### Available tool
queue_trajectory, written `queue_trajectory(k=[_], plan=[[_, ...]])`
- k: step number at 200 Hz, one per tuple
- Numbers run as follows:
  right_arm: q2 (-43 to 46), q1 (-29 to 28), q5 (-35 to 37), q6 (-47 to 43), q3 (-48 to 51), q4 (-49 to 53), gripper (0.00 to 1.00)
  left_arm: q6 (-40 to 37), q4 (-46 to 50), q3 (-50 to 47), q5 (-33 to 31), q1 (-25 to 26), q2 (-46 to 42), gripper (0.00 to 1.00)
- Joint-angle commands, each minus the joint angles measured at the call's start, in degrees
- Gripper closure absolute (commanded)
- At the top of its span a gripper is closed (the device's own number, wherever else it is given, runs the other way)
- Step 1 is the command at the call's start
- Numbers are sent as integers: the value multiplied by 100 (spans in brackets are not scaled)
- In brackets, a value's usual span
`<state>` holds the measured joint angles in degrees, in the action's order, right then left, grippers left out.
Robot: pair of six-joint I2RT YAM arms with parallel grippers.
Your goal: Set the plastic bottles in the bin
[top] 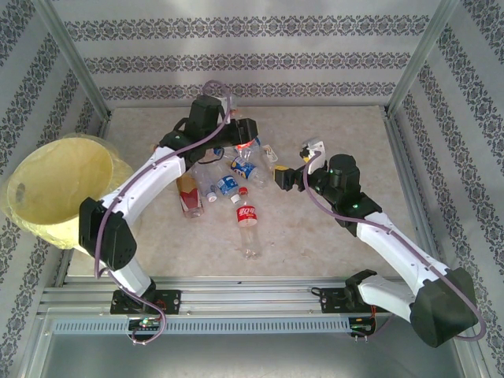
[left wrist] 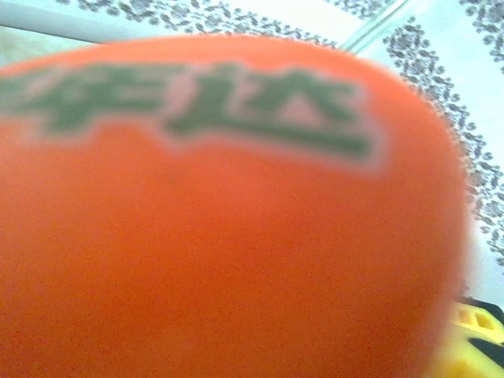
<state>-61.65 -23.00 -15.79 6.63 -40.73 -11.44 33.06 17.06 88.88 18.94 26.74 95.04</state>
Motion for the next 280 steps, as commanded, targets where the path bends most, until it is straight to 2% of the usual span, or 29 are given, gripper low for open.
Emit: queue_trajectory(k=[1,61,106,161,193,206,237,280], plan=[[-9,22,158,34,31,-448,2,-303,419,-33,-358,-175,-440,47],[-231,22,288,65,-117,-517,2,-638,1230,-14,-952,-512,-1102,47],[-430,15,322,155,-220,-587,2,-1107,2232,391,-1557,-762,-1595,46],[-710,6,272,309,-346,-814,2,-1563,3237,841,-2603,-1131,-2175,46],[-813,-2,183,371,-453,-798,2,-1767,3533,839,-3552,-1287,-2558,46],[-839,-11,180,365,-462,-815,2,-1721,3770,929,-3853,-1498,-2622,46],[-966,-13,110,405,-517,-912,2,-1619,4177,1123,-3814,-2268,-2693,46],[-1120,-29,2,456,-650,-929,2,-1623,4502,1131,-4333,-2900,-2760,46]])
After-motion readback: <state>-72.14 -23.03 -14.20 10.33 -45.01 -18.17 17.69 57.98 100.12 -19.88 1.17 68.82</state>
